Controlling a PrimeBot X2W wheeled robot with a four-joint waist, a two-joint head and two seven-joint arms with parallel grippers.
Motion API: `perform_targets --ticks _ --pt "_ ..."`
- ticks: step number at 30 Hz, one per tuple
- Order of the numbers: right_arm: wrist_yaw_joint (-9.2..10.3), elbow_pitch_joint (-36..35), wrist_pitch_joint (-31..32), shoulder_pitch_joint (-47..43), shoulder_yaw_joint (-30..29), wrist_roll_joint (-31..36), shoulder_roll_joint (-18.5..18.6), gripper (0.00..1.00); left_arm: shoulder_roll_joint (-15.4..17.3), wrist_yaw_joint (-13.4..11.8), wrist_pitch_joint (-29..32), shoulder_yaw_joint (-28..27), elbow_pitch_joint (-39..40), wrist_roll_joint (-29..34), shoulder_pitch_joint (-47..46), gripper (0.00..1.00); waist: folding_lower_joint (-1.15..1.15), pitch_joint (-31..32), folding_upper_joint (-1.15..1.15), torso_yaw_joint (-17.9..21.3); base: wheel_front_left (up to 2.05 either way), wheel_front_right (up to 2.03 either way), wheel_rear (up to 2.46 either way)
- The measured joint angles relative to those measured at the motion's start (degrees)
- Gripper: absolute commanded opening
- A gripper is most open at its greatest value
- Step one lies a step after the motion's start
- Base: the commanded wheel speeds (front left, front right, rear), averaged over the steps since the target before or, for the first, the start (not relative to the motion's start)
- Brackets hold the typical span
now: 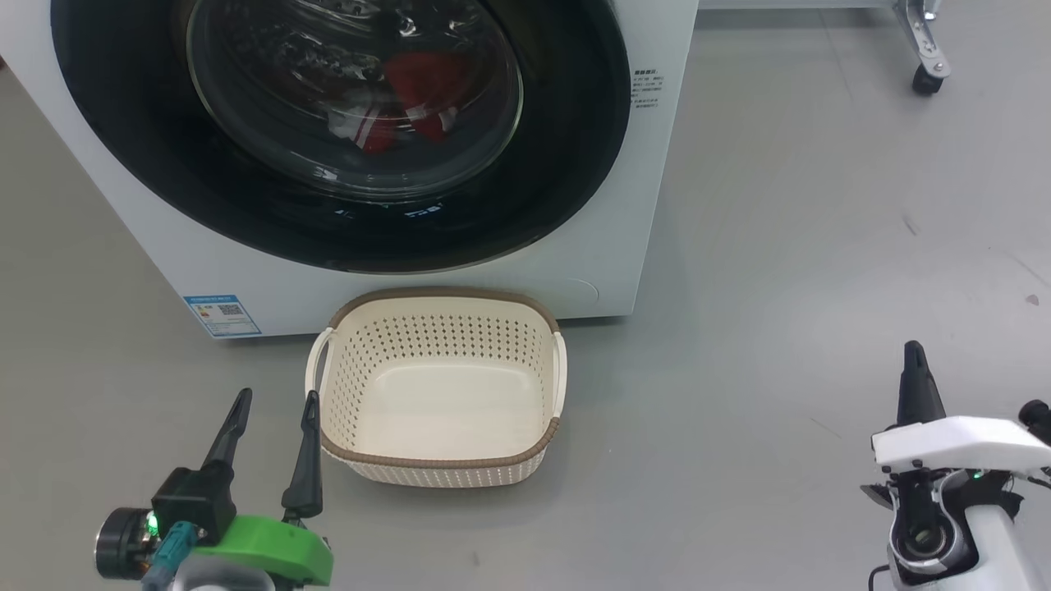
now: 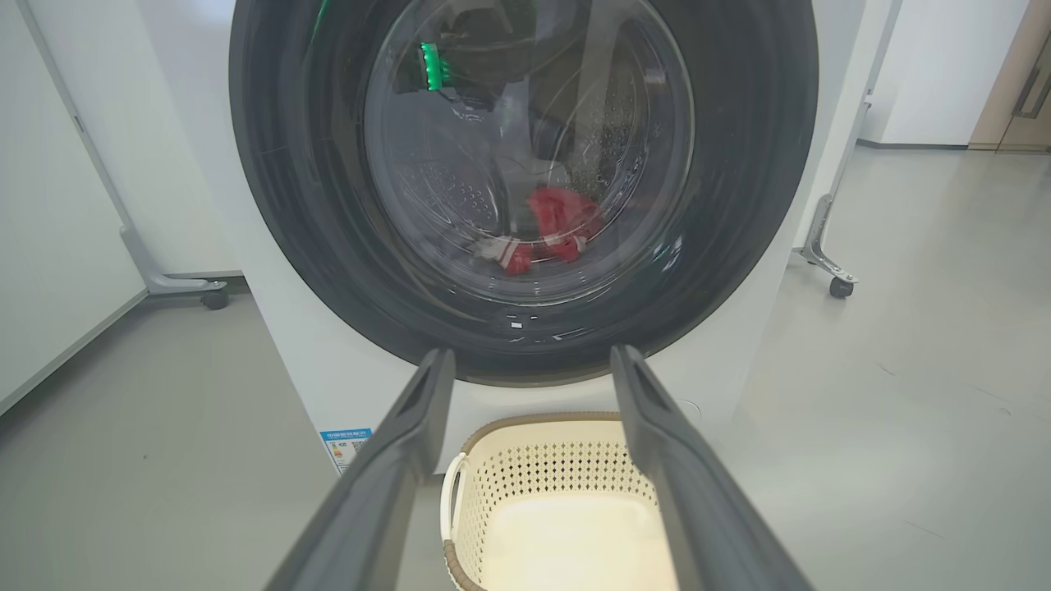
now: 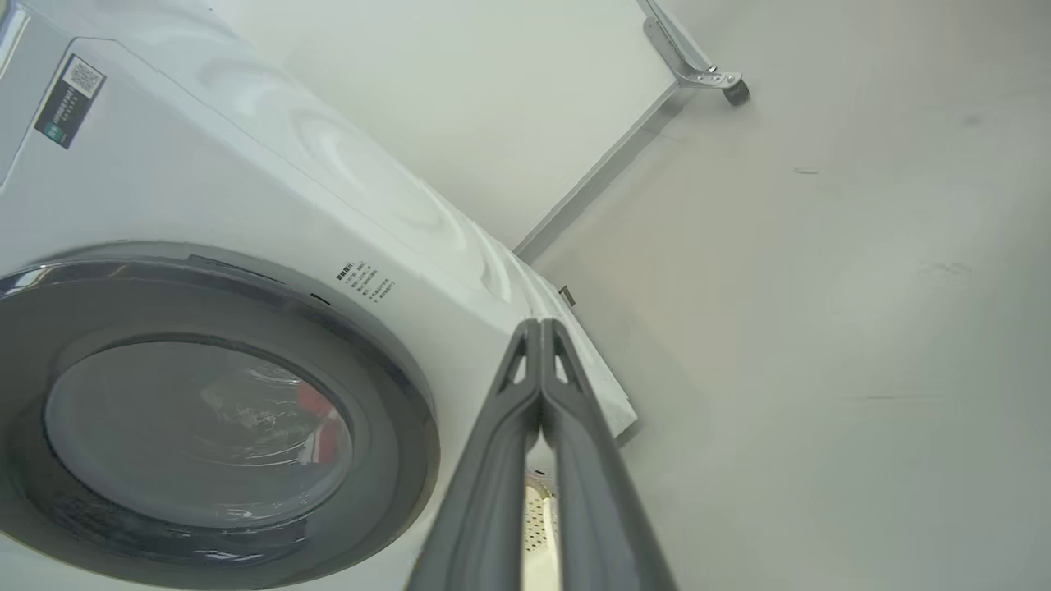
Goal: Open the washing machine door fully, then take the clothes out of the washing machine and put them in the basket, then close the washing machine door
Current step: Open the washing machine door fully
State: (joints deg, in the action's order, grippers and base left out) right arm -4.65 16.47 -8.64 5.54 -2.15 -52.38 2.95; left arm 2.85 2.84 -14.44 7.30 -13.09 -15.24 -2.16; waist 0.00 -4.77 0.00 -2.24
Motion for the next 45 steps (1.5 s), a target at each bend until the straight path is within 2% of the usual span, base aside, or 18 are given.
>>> perform_targets --ticks 5,13,26,33,40,45 --pt "-0.79 0.9 5.16 4.22 -1.36 -9.75 -0.41 0.0 -0.05 0.05 0.0 0.16 0.63 0.18 -1.41 1.0 0.0 -1.88 0.0 -0.63 0.0 0.0 0.0" --pt "-0.74 1.32 13.59 13.32 -4.33 -22.76 -0.33 0.0 -0.12 0.55 0.0 1.49 1.31 0.4 -3.96 1.0 0.0 -5.45 0.0 -1.79 0.0 0.0 0.0" --pt "1.85 1.9 21.9 27.85 -5.16 -27.28 1.68 0.0 -0.43 1.07 0.0 3.65 2.45 0.73 -9.23 1.0 0.0 -12.09 0.0 -5.37 0.0 0.0 0.0" --pt "3.32 1.97 25.01 35.33 -5.04 -28.21 4.04 0.0 -0.52 1.14 0.0 4.55 2.45 0.73 -10.83 1.0 0.0 -15.38 0.0 -7.41 0.0 0.0 0.0" --pt "3.69 2.75 27.8 42.07 -2.86 -26.64 7.64 0.0 -0.73 1.51 0.0 6.12 2.4 0.7 -12.77 1.0 0.01 -18.46 0.0 -9.27 0.0 0.0 0.0" --pt "4.85 4.38 30.77 45.99 -1.94 -27.04 7.8 0.0 -0.76 1.51 0.0 7.55 2.35 0.05 -13.62 1.0 0.01 -20.13 0.0 -10.64 0.0 0.0 0.0"
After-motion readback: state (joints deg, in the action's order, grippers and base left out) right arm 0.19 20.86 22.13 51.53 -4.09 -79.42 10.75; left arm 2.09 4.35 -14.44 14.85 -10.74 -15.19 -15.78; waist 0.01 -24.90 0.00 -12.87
